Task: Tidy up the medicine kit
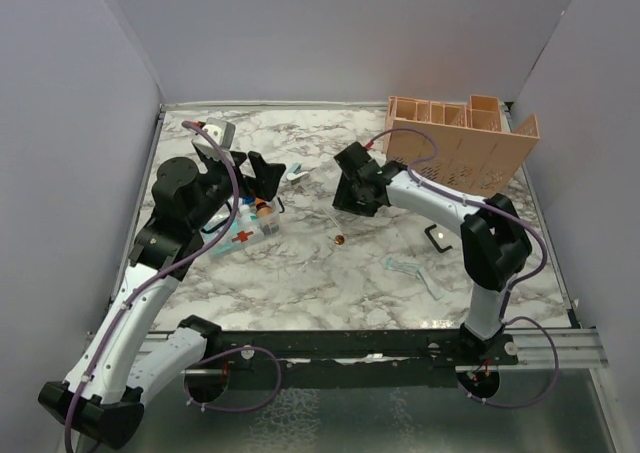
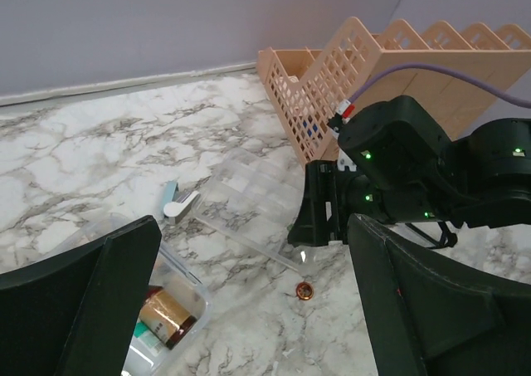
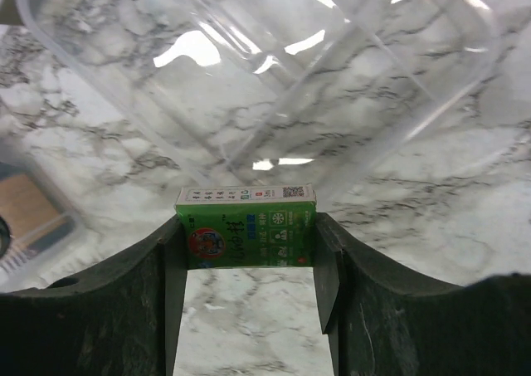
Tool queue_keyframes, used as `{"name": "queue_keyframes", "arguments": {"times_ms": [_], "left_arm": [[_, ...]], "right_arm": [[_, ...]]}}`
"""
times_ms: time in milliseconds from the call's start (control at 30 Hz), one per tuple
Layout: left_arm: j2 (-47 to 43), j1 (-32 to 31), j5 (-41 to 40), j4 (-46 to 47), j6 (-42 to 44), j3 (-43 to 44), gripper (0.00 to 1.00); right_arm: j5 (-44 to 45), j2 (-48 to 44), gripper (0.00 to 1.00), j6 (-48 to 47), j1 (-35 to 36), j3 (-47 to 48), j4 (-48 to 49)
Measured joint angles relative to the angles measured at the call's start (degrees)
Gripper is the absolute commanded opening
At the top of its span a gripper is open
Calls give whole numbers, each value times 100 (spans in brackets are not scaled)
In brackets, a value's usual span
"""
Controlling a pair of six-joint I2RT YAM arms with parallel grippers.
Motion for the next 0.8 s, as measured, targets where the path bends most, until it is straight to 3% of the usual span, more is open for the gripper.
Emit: {"name": "queue_keyframes", "arguments": {"times_ms": [567,800], "left_arm": [[-564,0,-389,-328,120,-271,99],[-603,0,-398,-328,144,-341,99]], "right_arm": [[271,1794,51,2463,184,2865,-1060],[369,2144,50,3388,192,3397,-1770]]}}
